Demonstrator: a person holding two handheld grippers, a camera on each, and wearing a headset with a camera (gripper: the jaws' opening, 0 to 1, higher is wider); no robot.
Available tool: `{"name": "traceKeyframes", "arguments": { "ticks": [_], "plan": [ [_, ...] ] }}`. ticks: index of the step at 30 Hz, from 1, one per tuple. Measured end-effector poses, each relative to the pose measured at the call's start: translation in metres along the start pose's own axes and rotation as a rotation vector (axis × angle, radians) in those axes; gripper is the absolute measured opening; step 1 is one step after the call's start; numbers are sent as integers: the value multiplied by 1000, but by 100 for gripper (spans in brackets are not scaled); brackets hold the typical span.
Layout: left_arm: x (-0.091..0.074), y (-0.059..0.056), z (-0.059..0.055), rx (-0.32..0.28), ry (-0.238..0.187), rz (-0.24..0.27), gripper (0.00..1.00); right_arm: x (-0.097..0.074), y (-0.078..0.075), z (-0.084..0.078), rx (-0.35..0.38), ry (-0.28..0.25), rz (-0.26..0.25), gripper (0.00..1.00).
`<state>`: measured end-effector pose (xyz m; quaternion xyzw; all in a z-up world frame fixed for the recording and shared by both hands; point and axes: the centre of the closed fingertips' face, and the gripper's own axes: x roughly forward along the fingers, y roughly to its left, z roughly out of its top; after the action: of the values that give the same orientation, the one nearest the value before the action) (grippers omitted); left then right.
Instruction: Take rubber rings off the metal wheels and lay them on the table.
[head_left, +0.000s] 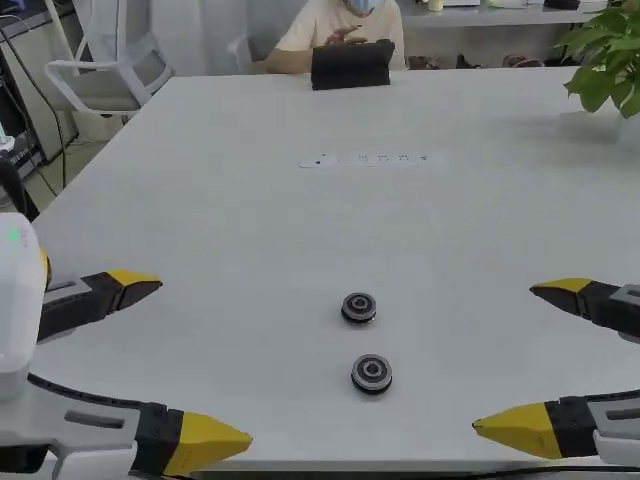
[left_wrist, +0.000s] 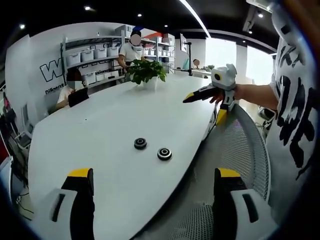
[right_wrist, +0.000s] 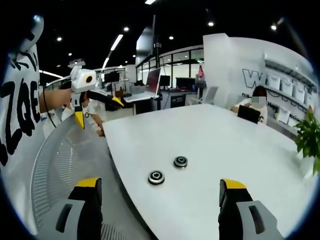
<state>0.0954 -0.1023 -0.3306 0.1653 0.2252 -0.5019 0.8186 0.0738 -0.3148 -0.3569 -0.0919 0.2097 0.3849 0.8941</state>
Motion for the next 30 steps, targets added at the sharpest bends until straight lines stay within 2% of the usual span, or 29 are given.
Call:
{"name": "traceKeyframes", "arguments": {
  "ticks": [9,17,30],
  "plan": [
    [6,12,0,-1,2,4,99,8,-11,-1,5,-4,-8,97],
    [11,18,3,12,-2,-4,99,16,-12,6,-5,-17,4,97],
    [19,21,2,26,5,-26,98,27,-13,6,-8,-26,22,94]
  ]
}}
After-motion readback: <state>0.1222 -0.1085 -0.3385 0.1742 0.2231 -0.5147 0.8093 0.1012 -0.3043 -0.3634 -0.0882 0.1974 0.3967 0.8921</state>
